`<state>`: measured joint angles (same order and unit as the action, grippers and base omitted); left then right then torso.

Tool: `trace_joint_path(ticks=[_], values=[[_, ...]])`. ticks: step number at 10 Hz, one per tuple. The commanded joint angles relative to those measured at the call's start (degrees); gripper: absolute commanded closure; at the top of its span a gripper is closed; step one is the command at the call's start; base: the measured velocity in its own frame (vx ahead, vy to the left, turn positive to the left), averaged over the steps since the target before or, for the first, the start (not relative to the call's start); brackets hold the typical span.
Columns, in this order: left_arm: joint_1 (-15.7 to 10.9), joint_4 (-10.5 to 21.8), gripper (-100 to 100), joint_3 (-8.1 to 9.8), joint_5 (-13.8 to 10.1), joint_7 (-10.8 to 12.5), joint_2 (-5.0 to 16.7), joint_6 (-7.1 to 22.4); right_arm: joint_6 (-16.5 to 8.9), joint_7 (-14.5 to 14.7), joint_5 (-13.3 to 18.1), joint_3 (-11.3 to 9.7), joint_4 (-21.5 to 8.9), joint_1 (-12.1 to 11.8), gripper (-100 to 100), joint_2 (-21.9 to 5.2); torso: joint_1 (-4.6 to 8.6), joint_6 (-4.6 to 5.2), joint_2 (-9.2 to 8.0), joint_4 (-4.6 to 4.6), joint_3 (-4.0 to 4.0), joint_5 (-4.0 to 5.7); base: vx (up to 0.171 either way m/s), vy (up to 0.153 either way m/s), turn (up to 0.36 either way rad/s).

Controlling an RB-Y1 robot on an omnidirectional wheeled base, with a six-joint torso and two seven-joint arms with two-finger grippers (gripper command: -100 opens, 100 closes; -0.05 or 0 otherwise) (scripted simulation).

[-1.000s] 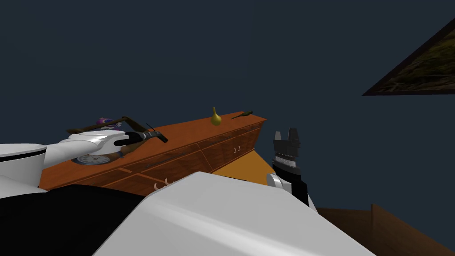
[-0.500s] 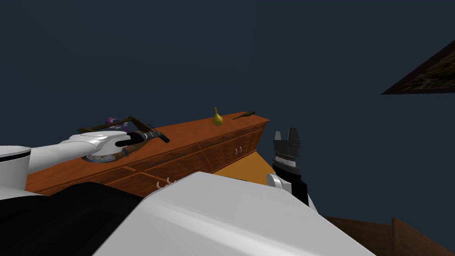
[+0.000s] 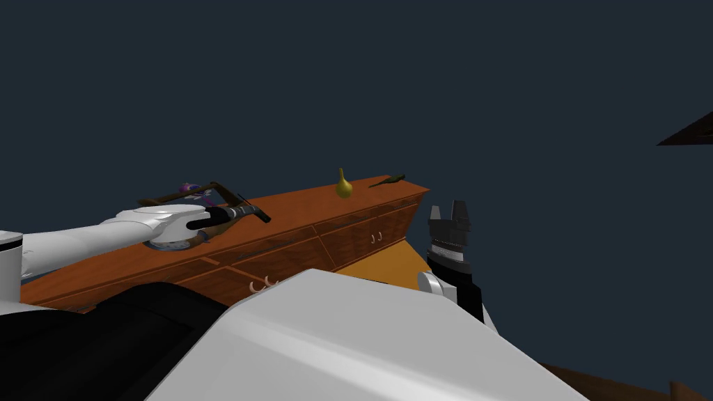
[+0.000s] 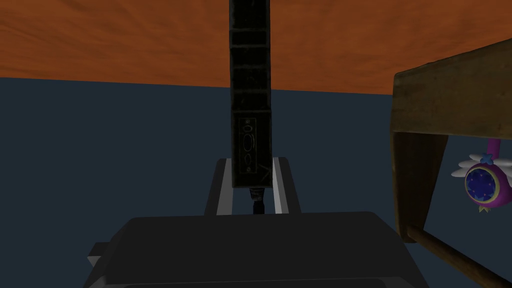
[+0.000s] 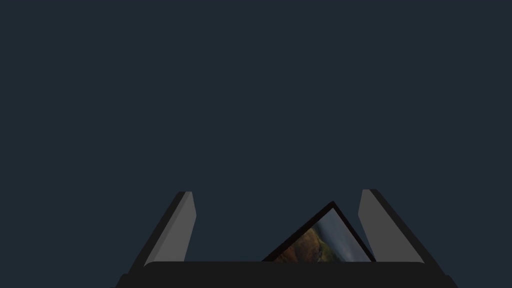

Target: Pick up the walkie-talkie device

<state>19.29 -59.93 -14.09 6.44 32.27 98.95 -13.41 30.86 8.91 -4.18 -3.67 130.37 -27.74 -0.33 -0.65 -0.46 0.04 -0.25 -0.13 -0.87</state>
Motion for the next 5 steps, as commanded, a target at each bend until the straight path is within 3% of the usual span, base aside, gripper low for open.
trace_joint_path(ticks=[1, 2, 3, 5], values=[[2.86, -1.88, 100, 2.86, 0.63, 0.39, 0.31, 0.25, 0.00, 0.00, 0.00, 0.00, 0.00, 0.00, 0, 0.00, 0.00, 0.00, 0.00, 0.00, 0.00, 0.00, 0.071, 0.012, 0.161], [4.82, -1.88, 100, 4.84, 0.63, 0.39, 0.31, 0.25, 0.00, 0.00, 0.00, 0.00, 0.00, 0.00, 0, 0.00, -0.05, 0.00, 0.02, -0.02, -0.02, -0.03, 0.032, 0.003, 0.018], [4.84, -1.88, 100, 5.76, 0.63, 0.39, 0.31, 0.25, 0.00, 0.00, 0.00, 0.00, 0.00, 0.01, 0, 0.00, -0.05, 0.08, -0.04, -0.02, 0.00, -0.03, 0.000, 0.000, -0.020], [7.64, -5.68, 100, 8.31, 2.04, 0.89, 0.65, 1.38, 0.00, 0.00, 0.00, 0.00, 0.00, 0.00, 0, 0.00, -0.06, -0.05, -0.09, 0.02, 0.05, -0.02, 0.051, 0.012, 0.180]])
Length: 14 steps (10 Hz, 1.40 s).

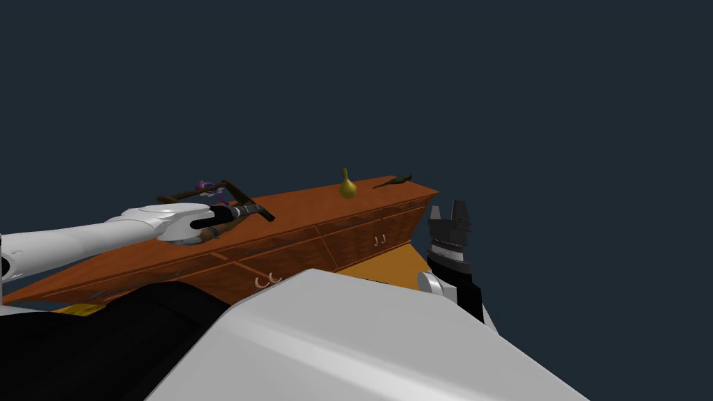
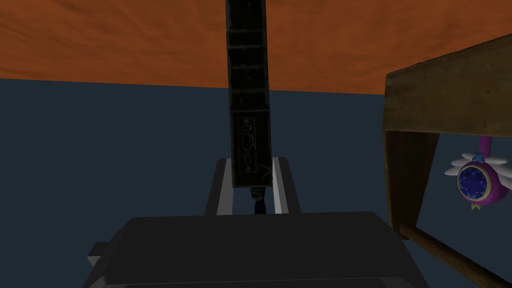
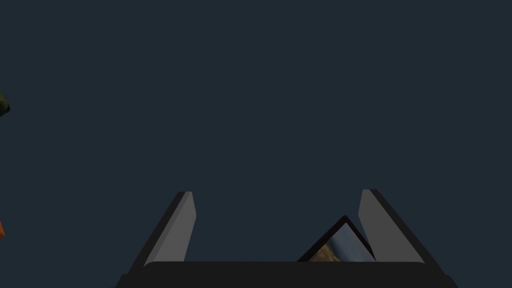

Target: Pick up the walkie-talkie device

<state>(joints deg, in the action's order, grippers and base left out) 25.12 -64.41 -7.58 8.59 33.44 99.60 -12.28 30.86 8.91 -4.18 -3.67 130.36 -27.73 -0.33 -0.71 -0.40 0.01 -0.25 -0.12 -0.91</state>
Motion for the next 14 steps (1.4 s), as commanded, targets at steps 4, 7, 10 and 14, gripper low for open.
trace_joint_path(ticks=[4, 7, 10, 14], values=[[7.88, -3.99, 100, 8.28, 1.30, 0.21, 0.34, 1.38, 0.00, 0.00, 0.00, 0.00, 0.00, 0.01, 0, 0.00, 0.05, 0.14, -0.08, 0.02, 0.04, 0.03, 0.022, 0.002, 0.046], [13.29, -7.48, 100, 14.27, 2.71, 0.71, 0.68, 2.51, 0.00, 0.00, 0.00, 0.00, 0.00, 0.01, 0, 0.00, 0.07, 0.21, 0.06, -0.02, -0.05, 0.04, 0.056, 0.005, 0.106], [16.71, -8.80, 100, 17.92, 2.71, 0.71, 0.68, 2.51, 0.00, 0.00, 0.00, 0.00, 0.00, 0.01, 0, 0.00, 0.11, 0.22, 0.07, -0.03, -0.06, 0.04, 0.033, -0.003, 0.032], [25.99, -15.24, 100, 28.10, 5.53, 1.71, 1.36, 4.77, 0.00, 0.00, 0.00, 0.00, 0.00, 0.00, 0, 0.00, 0.13, 0.14, 0.04, 0.00, -0.02, 0.10, 0.050, 0.003, 0.149]])
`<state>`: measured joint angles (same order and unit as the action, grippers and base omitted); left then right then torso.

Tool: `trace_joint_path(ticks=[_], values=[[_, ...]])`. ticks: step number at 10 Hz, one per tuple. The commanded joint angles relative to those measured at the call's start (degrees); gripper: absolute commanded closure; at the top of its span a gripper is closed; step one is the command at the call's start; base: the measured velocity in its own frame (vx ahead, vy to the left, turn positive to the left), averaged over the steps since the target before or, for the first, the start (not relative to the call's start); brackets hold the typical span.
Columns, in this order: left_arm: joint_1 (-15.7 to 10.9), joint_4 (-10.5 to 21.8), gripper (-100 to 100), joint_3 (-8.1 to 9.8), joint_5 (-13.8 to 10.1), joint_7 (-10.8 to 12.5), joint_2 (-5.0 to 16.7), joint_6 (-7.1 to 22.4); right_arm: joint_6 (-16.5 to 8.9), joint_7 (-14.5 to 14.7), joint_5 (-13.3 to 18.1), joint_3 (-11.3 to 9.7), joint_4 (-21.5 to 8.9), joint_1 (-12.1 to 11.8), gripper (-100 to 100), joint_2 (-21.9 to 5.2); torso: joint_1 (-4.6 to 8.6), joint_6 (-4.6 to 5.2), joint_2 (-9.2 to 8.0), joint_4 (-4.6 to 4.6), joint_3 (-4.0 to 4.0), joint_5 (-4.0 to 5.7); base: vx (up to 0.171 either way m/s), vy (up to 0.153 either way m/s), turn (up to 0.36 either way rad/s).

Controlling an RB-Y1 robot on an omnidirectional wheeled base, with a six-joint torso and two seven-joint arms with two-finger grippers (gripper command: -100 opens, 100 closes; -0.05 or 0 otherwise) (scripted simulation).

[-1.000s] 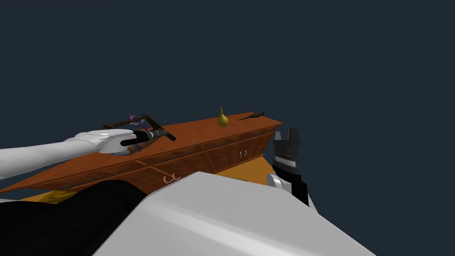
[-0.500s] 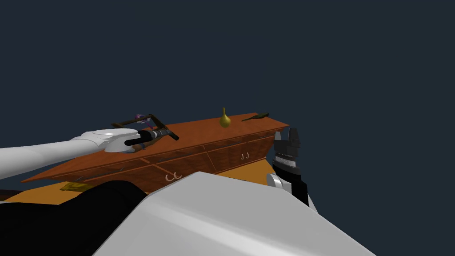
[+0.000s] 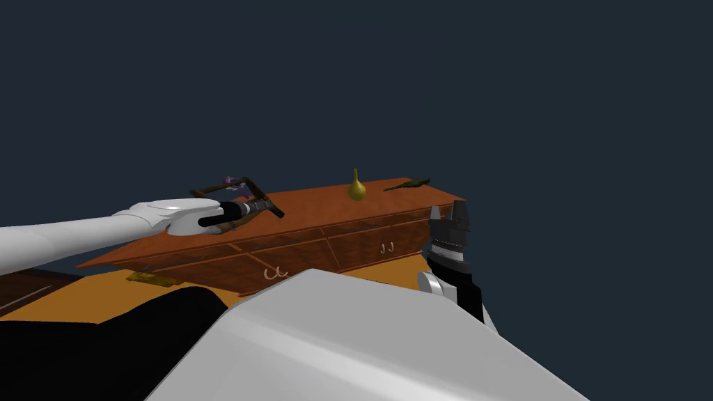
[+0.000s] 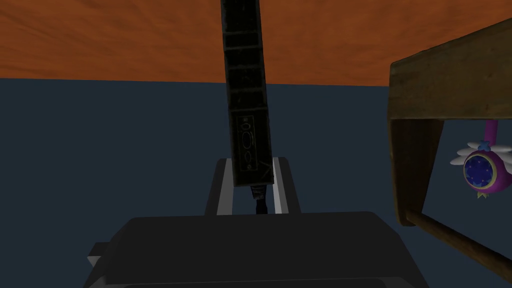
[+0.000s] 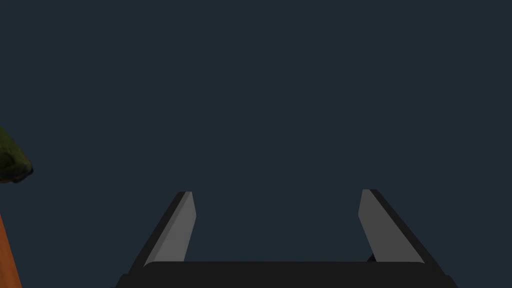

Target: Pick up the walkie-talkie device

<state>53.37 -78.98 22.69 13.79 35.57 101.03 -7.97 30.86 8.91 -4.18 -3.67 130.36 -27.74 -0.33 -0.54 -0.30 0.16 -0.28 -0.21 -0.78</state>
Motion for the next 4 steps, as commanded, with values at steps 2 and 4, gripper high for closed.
trace_joint_path(ticks=[2, 4], values=[[0.88, -1.82, 100, 2.60, 0.34, -0.42, -0.08, 0.47, 0.00, 0.00, 0.00, 0.00, 0.00, 0.01, 0, 0.00, 0.03, 0.15, 0.05, -0.01, -0.03, 0.03, 0.058, 0.002, 0.033], [2.14, -1.97, 0, 3.75, 0.52, 0.20, 0.13, 0.68, 0.00, 0.00, 0.00, -0.01, 0.00, 0.02, 0, 0.00, -0.01, 0.11, -0.13, 0.00, 0.05, -0.02, 0.004, -0.001, -0.012]])
